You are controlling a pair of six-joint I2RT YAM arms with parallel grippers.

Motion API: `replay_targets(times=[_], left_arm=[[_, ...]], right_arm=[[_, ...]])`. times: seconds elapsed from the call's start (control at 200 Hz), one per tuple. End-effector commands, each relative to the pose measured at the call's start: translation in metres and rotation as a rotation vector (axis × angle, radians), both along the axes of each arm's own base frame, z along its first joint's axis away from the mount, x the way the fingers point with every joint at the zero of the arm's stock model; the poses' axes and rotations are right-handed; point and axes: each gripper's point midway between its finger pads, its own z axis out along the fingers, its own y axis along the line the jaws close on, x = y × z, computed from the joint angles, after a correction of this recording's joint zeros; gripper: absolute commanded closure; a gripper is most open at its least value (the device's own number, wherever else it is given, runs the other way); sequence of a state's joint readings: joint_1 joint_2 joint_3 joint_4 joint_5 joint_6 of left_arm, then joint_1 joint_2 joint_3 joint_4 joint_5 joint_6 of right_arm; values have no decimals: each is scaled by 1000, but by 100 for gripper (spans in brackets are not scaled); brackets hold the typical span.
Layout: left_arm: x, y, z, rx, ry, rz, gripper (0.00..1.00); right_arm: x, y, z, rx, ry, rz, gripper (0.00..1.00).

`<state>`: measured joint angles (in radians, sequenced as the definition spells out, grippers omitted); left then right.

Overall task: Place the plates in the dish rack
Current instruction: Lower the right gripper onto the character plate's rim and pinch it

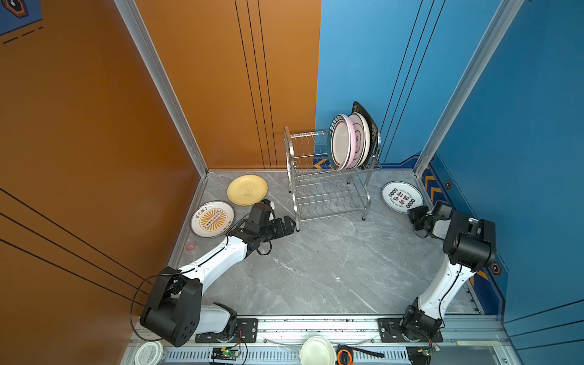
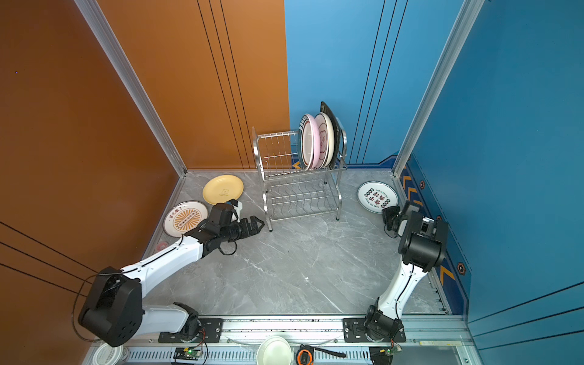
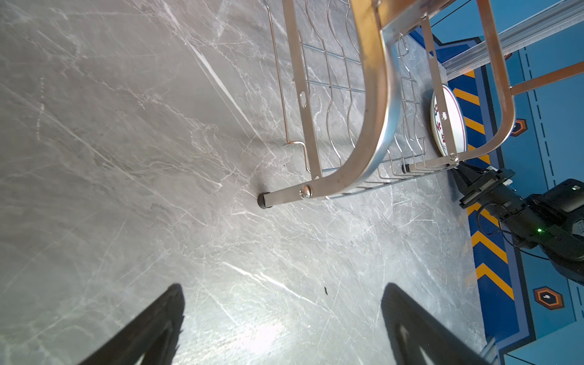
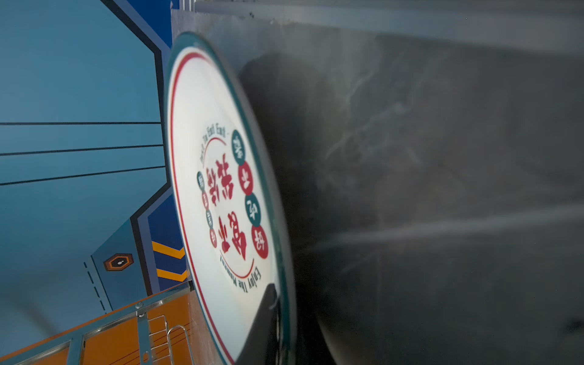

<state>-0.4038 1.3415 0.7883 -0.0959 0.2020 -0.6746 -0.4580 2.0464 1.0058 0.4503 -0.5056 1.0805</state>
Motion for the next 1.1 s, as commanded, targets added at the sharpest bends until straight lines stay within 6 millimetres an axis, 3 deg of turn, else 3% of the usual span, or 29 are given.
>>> replay_targets(times=[0.0, 0.02, 0.155, 0.42, 0.44, 0.741, 1.096], left_arm=[[0, 3, 14, -4, -17, 5, 2], [0, 3, 14, -3, -18, 5, 2], [-3, 6, 16, 2, -18, 12, 2], [-6, 4, 21, 3, -33, 14, 2], [-7, 3, 21, 3, -34, 14, 2], [-10, -7, 25, -8, -45, -15, 2], [-8, -23, 31, -46, -53, -81, 2]], right_arm=[[-4, 6, -17, 24, 12, 3, 96], [-6, 7, -24, 32, 24, 0, 97], [-4, 8, -28, 49, 12, -1, 100], [-1, 13, -8, 65, -39, 29, 100], [1, 13, 7, 52, -65, 33, 100], [-13, 17, 53, 43, -126, 51, 100], [-52, 38, 95, 45, -124, 97, 100]])
